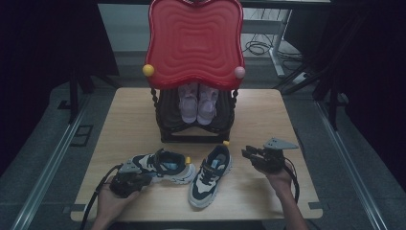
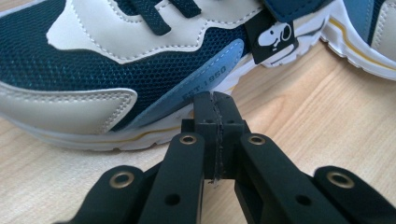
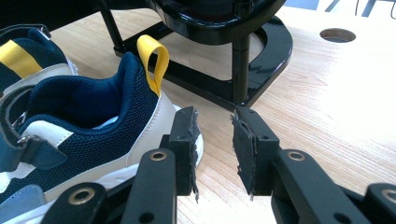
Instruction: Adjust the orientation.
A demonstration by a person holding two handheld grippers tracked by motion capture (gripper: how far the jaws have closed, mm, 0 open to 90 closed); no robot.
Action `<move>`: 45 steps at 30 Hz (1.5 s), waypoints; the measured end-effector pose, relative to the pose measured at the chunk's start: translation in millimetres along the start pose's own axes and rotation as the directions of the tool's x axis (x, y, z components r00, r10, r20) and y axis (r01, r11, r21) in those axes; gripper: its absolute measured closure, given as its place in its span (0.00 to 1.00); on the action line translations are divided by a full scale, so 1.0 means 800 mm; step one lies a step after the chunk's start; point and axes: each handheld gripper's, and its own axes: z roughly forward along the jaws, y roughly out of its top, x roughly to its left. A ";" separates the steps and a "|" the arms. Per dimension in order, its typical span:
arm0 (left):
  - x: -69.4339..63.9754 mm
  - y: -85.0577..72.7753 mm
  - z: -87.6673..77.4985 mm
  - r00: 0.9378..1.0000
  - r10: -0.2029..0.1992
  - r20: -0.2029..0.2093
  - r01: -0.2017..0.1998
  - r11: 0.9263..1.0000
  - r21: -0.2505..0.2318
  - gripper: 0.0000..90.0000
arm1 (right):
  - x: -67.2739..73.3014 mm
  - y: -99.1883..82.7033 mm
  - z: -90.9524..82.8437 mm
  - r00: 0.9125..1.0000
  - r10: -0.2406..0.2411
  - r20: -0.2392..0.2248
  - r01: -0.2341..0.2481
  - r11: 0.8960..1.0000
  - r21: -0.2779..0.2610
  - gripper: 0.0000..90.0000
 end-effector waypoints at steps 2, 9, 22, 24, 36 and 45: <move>0.003 0.001 0.000 1.000 -0.002 -0.001 0.002 1.000 0.000 1.00 | 0.000 0.000 0.000 1.000 0.000 0.000 0.000 1.000 0.000 0.77; 0.013 0.003 0.000 1.000 -0.019 -0.008 0.019 1.000 -0.009 1.00 | -0.001 -0.001 0.000 1.000 0.002 0.002 -0.002 1.000 0.000 0.77; 0.038 0.010 0.003 0.999 -0.048 -0.024 0.048 0.999 -0.014 1.00 | -0.002 -0.002 0.002 1.000 0.010 -0.003 -0.010 1.000 -0.001 0.77; 0.040 0.011 0.004 0.998 -0.051 -0.029 0.051 0.999 -0.014 1.00 | -0.002 -0.002 0.001 1.000 0.010 -0.002 -0.011 1.000 -0.001 0.77; 0.037 0.010 -0.008 0.998 -0.063 0.015 0.064 0.997 -0.047 1.00 | -0.005 -0.003 0.001 1.000 0.016 0.005 -0.016 1.000 -0.003 0.77; 0.011 0.042 -0.032 0.997 -0.006 0.075 0.016 0.992 -0.127 1.00 | -0.006 -0.003 -0.001 1.000 0.020 0.008 -0.020 1.000 -0.010 0.77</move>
